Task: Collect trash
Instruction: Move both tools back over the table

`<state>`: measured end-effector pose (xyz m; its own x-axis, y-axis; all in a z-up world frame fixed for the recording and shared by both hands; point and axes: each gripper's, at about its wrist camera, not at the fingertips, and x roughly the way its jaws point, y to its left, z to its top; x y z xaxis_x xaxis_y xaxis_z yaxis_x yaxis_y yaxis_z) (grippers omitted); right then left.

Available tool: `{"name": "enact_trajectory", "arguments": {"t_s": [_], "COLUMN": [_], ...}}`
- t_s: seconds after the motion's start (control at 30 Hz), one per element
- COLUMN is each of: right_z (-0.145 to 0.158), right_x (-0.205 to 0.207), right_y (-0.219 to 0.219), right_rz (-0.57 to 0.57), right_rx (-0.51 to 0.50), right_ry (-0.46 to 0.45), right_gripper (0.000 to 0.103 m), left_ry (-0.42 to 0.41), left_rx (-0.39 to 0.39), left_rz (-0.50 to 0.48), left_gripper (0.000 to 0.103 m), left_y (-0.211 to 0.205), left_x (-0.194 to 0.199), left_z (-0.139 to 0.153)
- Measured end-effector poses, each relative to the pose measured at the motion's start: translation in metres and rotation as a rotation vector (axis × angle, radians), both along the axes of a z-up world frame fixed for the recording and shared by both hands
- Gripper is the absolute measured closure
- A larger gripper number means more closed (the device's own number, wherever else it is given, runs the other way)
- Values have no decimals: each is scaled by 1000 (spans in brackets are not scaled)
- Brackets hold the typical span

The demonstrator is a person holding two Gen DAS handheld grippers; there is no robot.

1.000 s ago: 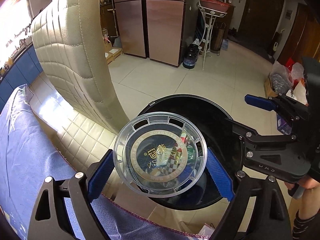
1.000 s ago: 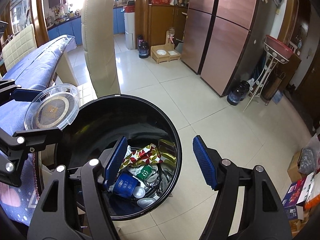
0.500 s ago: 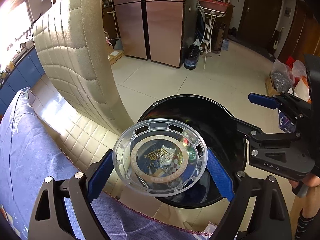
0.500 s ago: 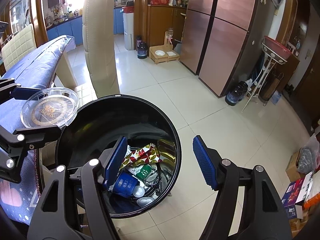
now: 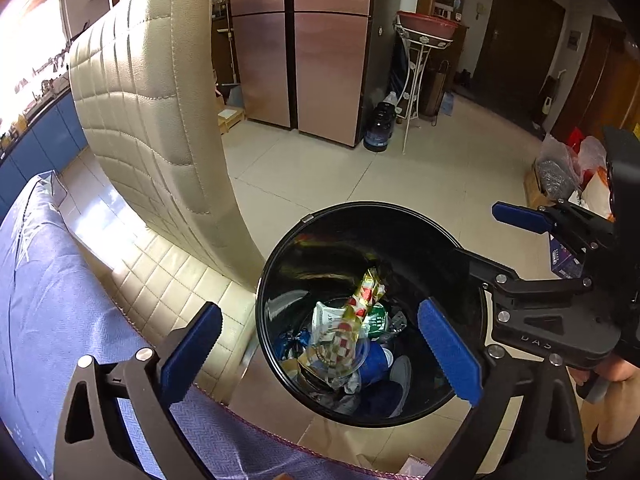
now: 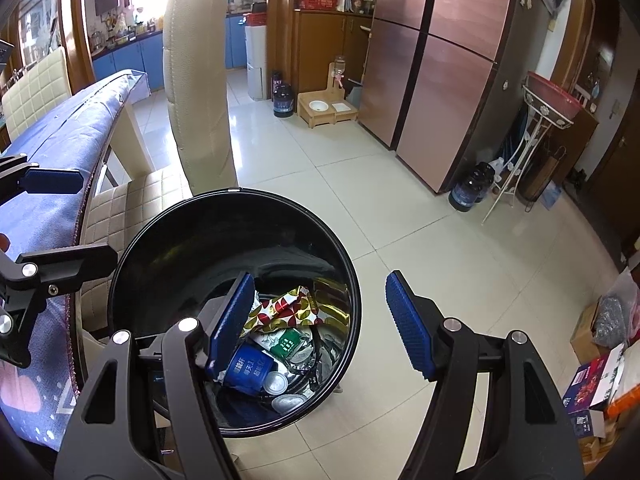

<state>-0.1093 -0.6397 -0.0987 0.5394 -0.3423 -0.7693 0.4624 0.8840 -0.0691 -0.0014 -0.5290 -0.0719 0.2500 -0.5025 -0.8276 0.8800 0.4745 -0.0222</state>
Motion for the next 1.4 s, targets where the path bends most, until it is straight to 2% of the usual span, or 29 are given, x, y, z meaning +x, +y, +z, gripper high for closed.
{"name": "enact_trajectory", "arguments": {"t_s": [0.27,0.37,0.53,0.7,0.93,1.23,1.4], "right_z": [5,12,26,41,57,66,64], "right_x": [4,11,32,64,114,183,212], "right_y": [8,20,53,106,196,332,389], "right_rz": [12,40,122,237,413,616,689], "right_rx": [-3,-17,-44,-62,-64,-89,-103], "right_ry": [3,-1,-12,-28,-35,-30,-11], "right_gripper": [34,34,34,34,34,34,34], "left_ry": [14,-16,-45,-110,-108,-160,-173], "left_rx": [-36,-27,-55,-58,-64,2,26], "left_rz": [-6,16,95,180,341,666,793], "left_gripper": [7,7,7,7,7,7,7], "left_y": [12,25,65,122,228,389,449], "left_x": [2,6,21,38,76,129,159], "left_z": [7,15,31,45,51,44,35]}}
